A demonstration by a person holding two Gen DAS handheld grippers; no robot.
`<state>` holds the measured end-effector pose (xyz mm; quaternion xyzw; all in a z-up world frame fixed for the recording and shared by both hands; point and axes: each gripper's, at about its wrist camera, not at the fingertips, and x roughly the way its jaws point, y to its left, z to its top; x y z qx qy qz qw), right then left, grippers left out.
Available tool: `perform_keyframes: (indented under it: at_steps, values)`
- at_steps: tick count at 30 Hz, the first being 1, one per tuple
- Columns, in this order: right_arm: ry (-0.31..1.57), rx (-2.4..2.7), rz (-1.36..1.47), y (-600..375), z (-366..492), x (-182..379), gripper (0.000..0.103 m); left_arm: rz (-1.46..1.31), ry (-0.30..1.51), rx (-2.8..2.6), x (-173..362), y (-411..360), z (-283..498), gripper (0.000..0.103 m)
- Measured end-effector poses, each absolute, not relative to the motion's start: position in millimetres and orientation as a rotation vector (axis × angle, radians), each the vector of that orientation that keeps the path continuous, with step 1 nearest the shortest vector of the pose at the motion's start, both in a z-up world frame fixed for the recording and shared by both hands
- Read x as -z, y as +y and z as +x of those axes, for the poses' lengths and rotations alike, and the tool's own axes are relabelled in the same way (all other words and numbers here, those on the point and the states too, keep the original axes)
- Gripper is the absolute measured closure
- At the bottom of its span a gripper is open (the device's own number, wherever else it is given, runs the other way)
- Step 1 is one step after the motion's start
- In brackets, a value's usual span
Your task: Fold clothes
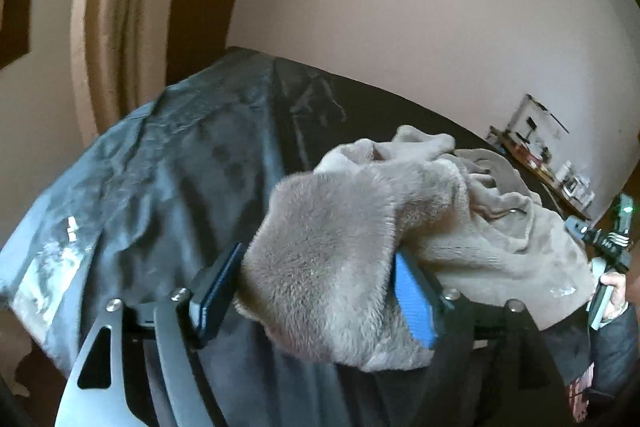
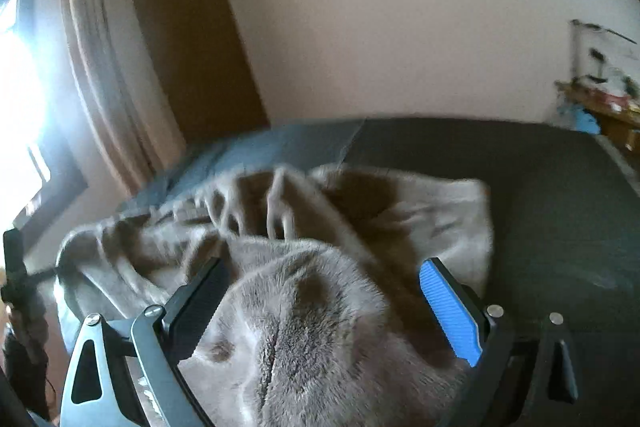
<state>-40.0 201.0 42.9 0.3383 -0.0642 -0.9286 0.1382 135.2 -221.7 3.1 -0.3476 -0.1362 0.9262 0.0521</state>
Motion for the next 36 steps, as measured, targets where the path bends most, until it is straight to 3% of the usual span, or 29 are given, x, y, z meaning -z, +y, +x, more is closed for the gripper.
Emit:
perform_keyframes:
  at_steps: [2, 3, 4, 7, 16, 20, 23, 27, 29, 33, 36]
  values:
    - [-0.161, 2.634, 1.063, 192.8, -43.8, -29.4, 0.007, -1.044, -0.400, -2.841, -6.5, -227.5, 142.5, 0.024]
    - [-0.153, 2.612, 1.072, 189.6, -41.5, -25.3, 0.024, -1.032, -0.385, -2.856, -9.3, -228.5, 146.1, 0.024]
    - [-0.138, 2.596, 1.066, 186.0, -39.2, -23.6, 0.052, -1.018, -0.368, -2.865, -12.0, -228.8, 146.3, 0.024]
    - [-0.080, 2.534, 1.018, 174.6, -25.0, -22.7, 0.066, -0.980, -0.319, -2.872, -20.9, -228.0, 139.1, 0.024]
    - [0.144, 2.283, 0.802, 132.2, 40.9, -36.5, 0.066, -1.021, -0.176, -2.767, -17.2, -206.5, 101.3, 0.023]
    - [0.268, 2.315, 0.835, 117.1, 46.8, -33.5, 0.066, -1.067, -0.159, -2.720, -8.3, -203.4, 83.0, 0.023]
    - [0.235, 2.343, 0.888, 117.7, 32.4, -26.3, 0.066, -1.079, -0.158, -2.684, -4.5, -199.2, 80.9, 0.025]
    - [0.191, 2.374, 0.947, 114.5, 19.0, -19.9, 0.066, -1.084, -0.096, -2.683, -2.8, -189.6, 83.8, 0.059]
    - [0.227, 2.395, 0.956, 110.2, 19.3, -18.0, 0.072, -1.063, -0.084, -2.689, -5.0, -187.3, 86.7, 0.071]
    - [0.324, 2.486, 0.896, 101.6, 33.3, -26.1, 0.081, -0.988, -0.036, -2.703, -11.8, -180.1, 105.3, 0.077]
    - [0.277, 2.541, 0.799, 115.9, 49.2, -46.7, 0.082, -0.916, 0.110, -2.671, -10.8, -171.3, 128.4, 0.077]
